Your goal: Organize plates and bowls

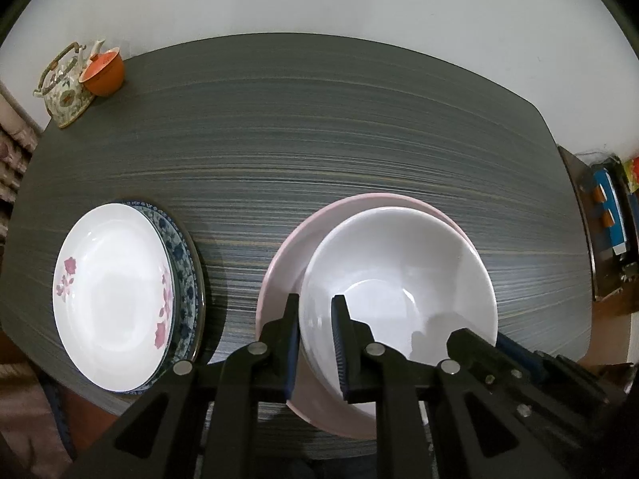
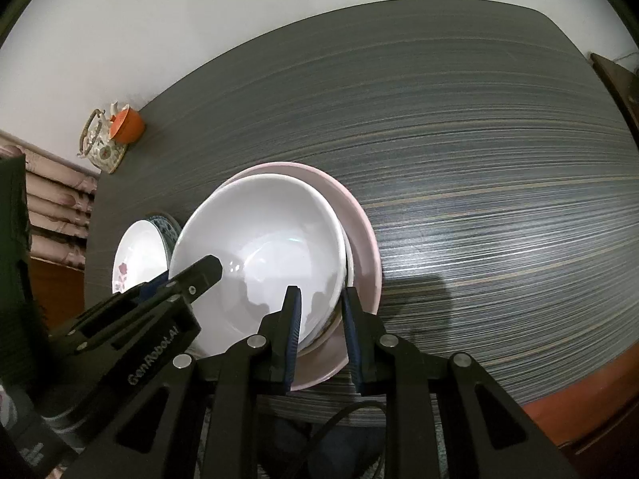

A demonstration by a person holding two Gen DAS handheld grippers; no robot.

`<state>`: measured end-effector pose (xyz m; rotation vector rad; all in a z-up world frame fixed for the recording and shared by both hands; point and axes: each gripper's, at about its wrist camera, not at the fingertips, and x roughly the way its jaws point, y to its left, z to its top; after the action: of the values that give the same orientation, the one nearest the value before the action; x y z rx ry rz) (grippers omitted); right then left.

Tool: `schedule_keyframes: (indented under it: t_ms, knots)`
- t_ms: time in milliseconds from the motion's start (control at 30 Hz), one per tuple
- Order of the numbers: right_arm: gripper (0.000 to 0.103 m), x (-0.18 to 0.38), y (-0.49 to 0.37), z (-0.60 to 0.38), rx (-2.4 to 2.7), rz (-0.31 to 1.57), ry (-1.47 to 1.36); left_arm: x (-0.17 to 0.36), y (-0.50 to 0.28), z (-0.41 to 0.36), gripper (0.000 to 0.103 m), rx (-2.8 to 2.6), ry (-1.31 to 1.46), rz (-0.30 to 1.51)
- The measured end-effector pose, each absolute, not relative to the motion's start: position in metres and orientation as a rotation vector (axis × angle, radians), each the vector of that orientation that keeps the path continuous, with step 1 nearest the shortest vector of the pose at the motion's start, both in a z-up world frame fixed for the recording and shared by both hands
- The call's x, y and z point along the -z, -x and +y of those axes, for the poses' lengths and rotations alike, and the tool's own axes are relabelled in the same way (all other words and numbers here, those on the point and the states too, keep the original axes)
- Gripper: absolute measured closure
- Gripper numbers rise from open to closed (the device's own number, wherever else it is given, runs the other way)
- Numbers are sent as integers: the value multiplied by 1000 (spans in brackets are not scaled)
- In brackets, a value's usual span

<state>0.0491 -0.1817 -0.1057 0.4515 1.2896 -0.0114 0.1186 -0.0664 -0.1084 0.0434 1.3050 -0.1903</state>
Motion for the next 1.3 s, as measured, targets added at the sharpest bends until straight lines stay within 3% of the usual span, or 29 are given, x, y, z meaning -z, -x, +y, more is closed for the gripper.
schedule_keyframes:
  t_ms: [733,867,967,1300]
  knots:
    - [82,102,-47,-188,11,1279,-461,100,-112,-68,80,222,-60,1265]
    - [79,101,-47,-187,8,1277,-459,94,-111,-64,79,212,-58,1249]
    - [79,100,-45,-186,7,1270,-450,89,-107,-63,70,230,-65,1230]
    - [73,87,-36,-185,-9,1220,-451,66,-94,-54,68,261,-68,1156]
